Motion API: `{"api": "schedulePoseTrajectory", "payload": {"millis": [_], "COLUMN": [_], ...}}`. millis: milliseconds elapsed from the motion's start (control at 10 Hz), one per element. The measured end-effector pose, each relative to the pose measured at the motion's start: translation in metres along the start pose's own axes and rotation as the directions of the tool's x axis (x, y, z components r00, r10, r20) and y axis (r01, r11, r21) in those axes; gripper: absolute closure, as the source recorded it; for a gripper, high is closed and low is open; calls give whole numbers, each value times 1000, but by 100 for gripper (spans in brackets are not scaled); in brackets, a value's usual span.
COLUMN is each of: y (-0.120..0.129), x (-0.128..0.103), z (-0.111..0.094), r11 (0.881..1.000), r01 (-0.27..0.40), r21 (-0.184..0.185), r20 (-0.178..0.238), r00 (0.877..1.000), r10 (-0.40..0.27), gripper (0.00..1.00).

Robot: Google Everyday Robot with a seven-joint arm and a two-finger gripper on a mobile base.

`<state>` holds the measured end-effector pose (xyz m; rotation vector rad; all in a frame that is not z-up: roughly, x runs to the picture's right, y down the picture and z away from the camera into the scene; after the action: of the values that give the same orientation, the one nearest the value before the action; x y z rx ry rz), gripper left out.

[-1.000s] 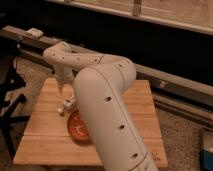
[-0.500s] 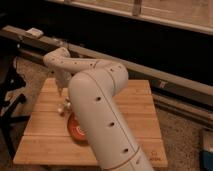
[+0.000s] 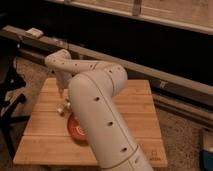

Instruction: Place the bottle in the ceramic bowl

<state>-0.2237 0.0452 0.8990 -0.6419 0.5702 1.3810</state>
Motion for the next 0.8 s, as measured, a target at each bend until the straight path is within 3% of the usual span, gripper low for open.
{"api": "schedulePoseTrajectory", "payload": {"millis": [500, 800], "y": [-6, 10], "x": [1, -4], "z": [9, 12], "r11": [997, 996], "r01": [-71, -82], "r21": [-19, -35], "r20": [3, 13], "r00": [997, 997], "r10": [71, 82], "gripper": [35, 35]}}
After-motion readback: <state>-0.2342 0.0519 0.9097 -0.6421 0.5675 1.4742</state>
